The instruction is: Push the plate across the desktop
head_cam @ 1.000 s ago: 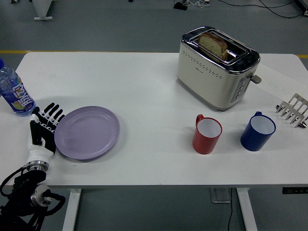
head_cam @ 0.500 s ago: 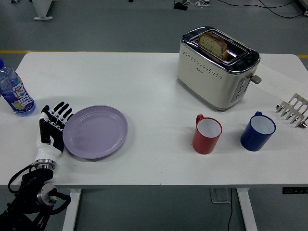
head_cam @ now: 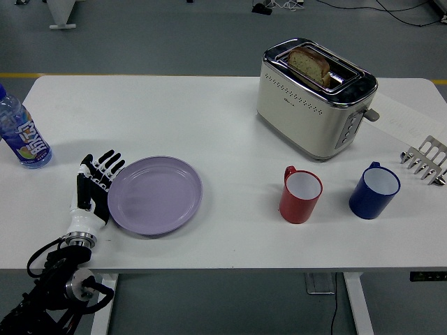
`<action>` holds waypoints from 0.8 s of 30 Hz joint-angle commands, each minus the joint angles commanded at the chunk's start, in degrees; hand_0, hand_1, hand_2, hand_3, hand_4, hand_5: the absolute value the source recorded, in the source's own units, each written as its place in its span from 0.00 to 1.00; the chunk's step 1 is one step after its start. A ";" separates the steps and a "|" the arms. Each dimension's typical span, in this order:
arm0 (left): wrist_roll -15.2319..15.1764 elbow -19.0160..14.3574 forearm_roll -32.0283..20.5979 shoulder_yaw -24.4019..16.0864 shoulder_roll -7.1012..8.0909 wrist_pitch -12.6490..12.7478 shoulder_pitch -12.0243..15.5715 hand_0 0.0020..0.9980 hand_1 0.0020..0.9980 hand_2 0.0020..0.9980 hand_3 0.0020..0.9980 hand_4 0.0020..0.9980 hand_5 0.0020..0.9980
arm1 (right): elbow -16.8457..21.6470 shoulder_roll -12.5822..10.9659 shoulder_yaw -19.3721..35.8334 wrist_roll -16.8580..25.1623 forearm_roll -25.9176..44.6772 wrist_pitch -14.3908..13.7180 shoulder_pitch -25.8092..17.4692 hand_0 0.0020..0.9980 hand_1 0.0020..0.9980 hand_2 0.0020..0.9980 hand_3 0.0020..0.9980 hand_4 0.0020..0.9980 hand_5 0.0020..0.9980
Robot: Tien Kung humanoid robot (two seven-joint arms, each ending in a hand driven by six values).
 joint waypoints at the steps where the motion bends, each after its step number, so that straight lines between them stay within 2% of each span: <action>1: -0.02 0.06 -0.17 0.43 0.00 0.00 0.01 0.78 0.79 0.76 0.67 0.52 1.00 | 0.00 -0.01 0.03 -0.01 -0.04 0.00 -0.02 0.55 0.46 0.57 0.58 0.31 0.45; 24: 0.10 -0.89 -3.13 8.25 0.00 -0.12 -1.16 0.78 0.79 0.76 0.67 0.52 1.00 | -0.17 -0.16 -0.01 0.16 -0.34 0.41 0.59 0.55 0.46 0.57 0.58 0.31 0.45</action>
